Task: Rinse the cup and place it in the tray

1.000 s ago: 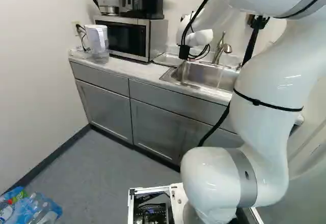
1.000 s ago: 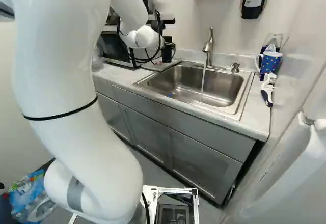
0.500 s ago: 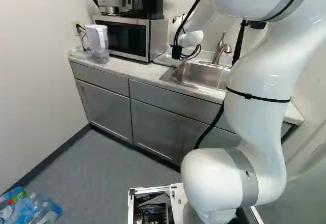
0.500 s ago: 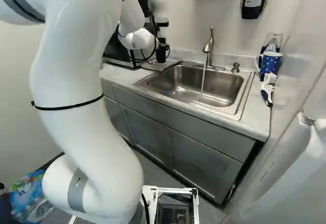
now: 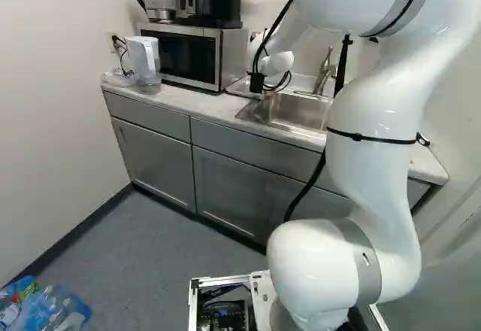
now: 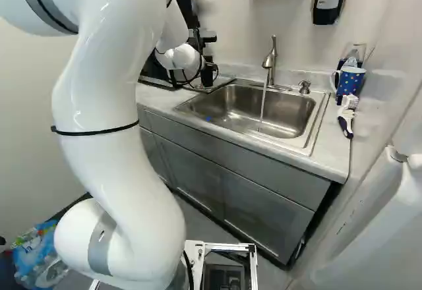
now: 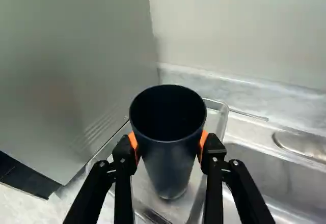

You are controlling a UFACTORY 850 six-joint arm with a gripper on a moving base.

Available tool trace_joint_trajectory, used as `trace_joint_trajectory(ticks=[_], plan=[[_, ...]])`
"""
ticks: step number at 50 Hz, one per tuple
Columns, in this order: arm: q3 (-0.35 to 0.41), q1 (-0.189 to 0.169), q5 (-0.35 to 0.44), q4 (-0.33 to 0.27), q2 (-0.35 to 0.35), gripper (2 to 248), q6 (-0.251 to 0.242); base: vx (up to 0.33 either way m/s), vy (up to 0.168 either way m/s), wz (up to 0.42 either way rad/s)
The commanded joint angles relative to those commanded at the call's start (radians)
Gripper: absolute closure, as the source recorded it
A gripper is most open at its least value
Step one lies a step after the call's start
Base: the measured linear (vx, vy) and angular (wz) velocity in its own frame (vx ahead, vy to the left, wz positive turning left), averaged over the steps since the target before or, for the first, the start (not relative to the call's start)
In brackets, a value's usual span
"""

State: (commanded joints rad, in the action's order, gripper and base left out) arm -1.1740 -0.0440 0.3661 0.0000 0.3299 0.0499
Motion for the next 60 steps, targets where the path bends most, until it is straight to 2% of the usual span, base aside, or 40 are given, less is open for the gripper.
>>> trace_joint_trajectory(ticks=[12,13,17,18,23,24,28,29,60], plan=[[0.001,0.0,0.0,0.0,0.003,119,0.0,0.0,0.0,0.0],[0.001,0.0,0.0,0.0,0.003,88,0.0,0.0,0.0,0.0],[0.001,0.0,0.0,0.0,0.003,88,0.0,0.0,0.0,0.0],[0.001,0.0,0.0,0.0,0.003,54,0.0,0.0,0.0,0.0],[0.001,0.0,0.0,0.0,0.003,54,0.0,0.0,0.0,0.0],[0.001,0.0,0.0,0.0,0.003,19,0.0,0.0,0.0,0.0],[0.001,0.0,0.0,0.0,0.003,19,0.0,0.0,0.0,0.0],[0.001,0.0,0.0,0.0,0.003,3,0.0,0.0,0.0,0.0],[-0.011,0.0,0.0,0.0,-0.03,3,0.0,0.0,0.0,0.0]])
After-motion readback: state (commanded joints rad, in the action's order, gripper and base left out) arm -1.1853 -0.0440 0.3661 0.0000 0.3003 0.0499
